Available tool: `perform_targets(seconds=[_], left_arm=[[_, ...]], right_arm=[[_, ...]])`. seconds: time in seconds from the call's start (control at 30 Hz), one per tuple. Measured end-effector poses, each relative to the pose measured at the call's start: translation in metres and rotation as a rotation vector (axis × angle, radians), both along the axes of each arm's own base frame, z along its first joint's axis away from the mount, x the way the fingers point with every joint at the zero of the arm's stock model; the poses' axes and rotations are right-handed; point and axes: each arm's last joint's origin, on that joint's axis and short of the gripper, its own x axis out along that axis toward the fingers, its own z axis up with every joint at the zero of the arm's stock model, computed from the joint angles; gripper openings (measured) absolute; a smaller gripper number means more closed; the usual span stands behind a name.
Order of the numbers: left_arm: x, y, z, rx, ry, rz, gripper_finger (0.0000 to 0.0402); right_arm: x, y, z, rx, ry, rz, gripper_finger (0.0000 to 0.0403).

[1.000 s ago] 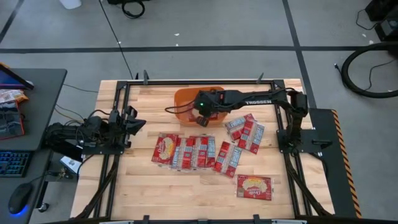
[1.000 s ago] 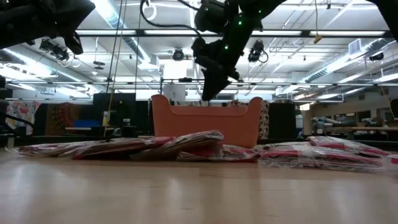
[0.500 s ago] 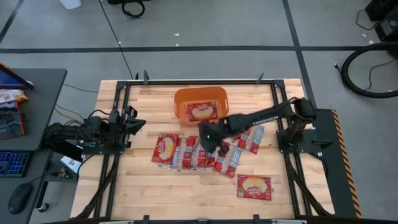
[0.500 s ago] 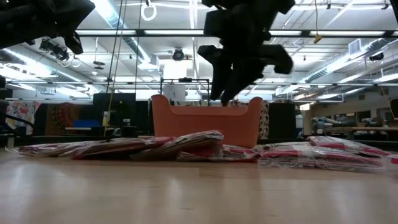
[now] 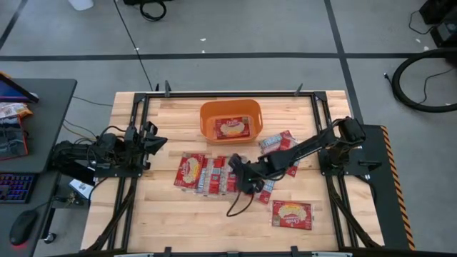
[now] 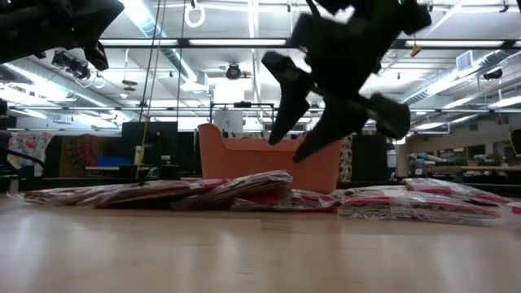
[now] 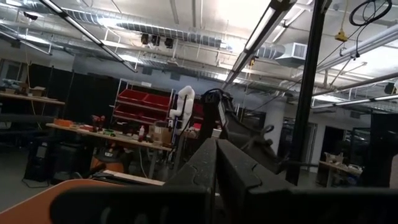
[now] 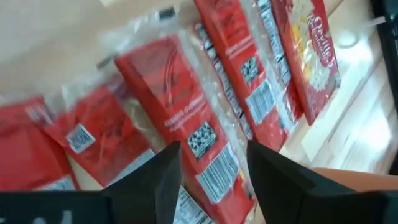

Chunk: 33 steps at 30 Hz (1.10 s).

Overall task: Sort popcorn bags into baskets
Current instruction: Put the red popcorn bag into the orange bin

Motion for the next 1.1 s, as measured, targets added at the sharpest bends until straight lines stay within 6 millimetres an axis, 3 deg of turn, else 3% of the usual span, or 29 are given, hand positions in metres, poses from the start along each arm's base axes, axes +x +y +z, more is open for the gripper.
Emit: perform_targets(seconds=[0.23,0.4,0.7,0.8,0.93,1.03,1.1], left_arm=[[0.0,0.0,0.0,0.009,-0.001,0.005,0.0018],[0.0,0.0,0.0,0.021,-0.002,0.011,0.0018],[0.0,0.0,0.001,0.022,-0.004,0.011,0.0018],[0.0,0.0,0.001,0.023,-0.003,0.011,0.0018],[0.0,0.0,0.001,0.023,-0.004,0.012,0.0018],[0.0,0.0,0.001,0.023,-0.003,0.012,0.0018],[0.0,0.0,0.001,0.023,-0.002,0.011,0.0018]], right_arm=[[-0.012,-0.005,-0.023,-0.143,0.006,0.092,0.0162],[-0.009,-0.009,-0.024,-0.105,-0.094,0.133,0.016],[-0.002,-0.02,-0.042,-0.099,-0.064,0.156,0.0146],[0.003,-0.02,-0.049,-0.085,-0.084,0.169,0.0123],[0.004,-0.019,-0.052,-0.077,-0.089,0.154,0.0063],[0.004,-0.019,-0.047,-0.102,-0.114,0.096,0.0015],[0.003,-0.019,-0.04,-0.131,-0.125,0.056,0.0011]])
